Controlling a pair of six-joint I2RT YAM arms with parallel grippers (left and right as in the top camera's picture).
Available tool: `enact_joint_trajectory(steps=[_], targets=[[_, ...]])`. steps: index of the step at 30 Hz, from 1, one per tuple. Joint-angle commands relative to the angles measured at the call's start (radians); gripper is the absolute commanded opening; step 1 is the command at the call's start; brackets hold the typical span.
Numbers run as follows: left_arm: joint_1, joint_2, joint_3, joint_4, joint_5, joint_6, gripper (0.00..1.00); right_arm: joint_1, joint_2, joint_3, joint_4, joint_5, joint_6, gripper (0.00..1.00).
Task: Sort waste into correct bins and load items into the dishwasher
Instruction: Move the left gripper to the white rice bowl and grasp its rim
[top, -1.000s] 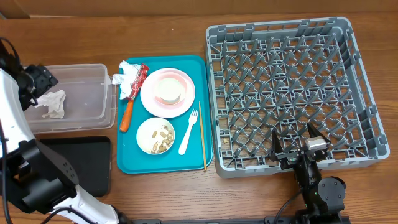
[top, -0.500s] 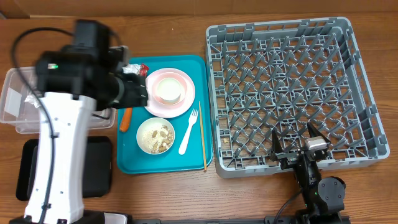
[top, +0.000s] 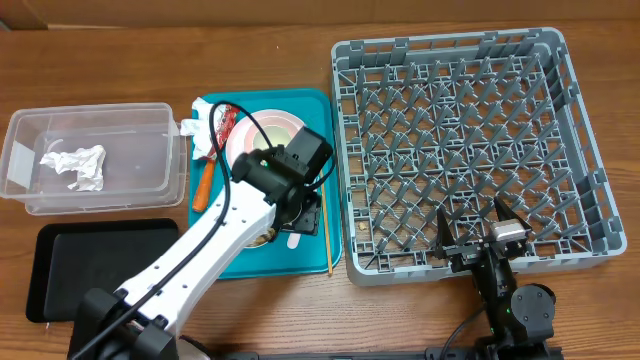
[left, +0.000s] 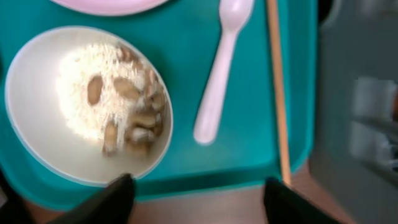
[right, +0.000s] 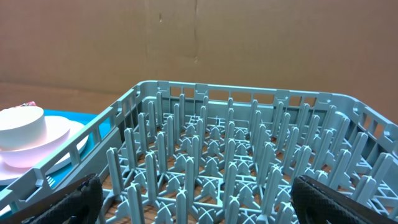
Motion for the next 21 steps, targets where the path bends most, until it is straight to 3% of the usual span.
enact_joint_trajectory(steps=[1, 14, 21], targets=[[0.005, -0.006, -0.102, 0.093, -0.035, -0.032, 0.57, -0.006, -0.008, -0.010, 0.006, 0.002, 0.000, 1.00], [0.005, -0.004, -0.271, 0.335, -0.085, -0.032, 0.54, -0.006, -0.008, -0.010, 0.006, 0.002, 0.000, 1.00], [0.005, -0.004, -0.294, 0.354, -0.118, -0.032, 0.39, -0.006, -0.008, -0.010, 0.006, 0.002, 0.000, 1.00]])
